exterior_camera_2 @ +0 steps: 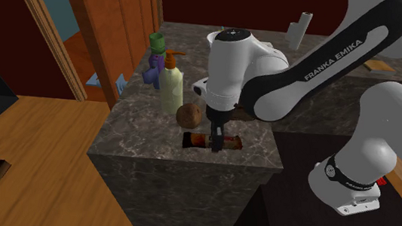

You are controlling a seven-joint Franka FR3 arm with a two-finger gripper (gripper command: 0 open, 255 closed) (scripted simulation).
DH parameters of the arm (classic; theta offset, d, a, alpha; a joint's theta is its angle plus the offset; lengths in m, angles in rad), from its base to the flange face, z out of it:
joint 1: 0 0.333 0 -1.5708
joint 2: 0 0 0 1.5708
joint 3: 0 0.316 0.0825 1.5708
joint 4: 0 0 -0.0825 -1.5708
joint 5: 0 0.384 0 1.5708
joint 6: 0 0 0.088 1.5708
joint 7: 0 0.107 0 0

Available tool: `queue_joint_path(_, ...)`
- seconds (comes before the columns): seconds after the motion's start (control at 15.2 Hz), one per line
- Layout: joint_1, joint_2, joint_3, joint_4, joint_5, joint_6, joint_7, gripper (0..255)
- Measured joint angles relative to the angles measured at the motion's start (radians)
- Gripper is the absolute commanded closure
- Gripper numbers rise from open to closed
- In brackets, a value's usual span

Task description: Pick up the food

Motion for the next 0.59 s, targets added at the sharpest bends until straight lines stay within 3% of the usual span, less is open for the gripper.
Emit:
queue_joint_path(0.07,0.0,0.01,-0.001,-0.003,0.001,0.013,-0.002,0)
queue_joint_path(0.13,0.0,0.014,-0.001,-0.004,0.002,0.018,-0.002,255)
queue_joint_path(0.59,0.001,0.017,0.0,-0.006,0.003,0.025,-0.001,255)
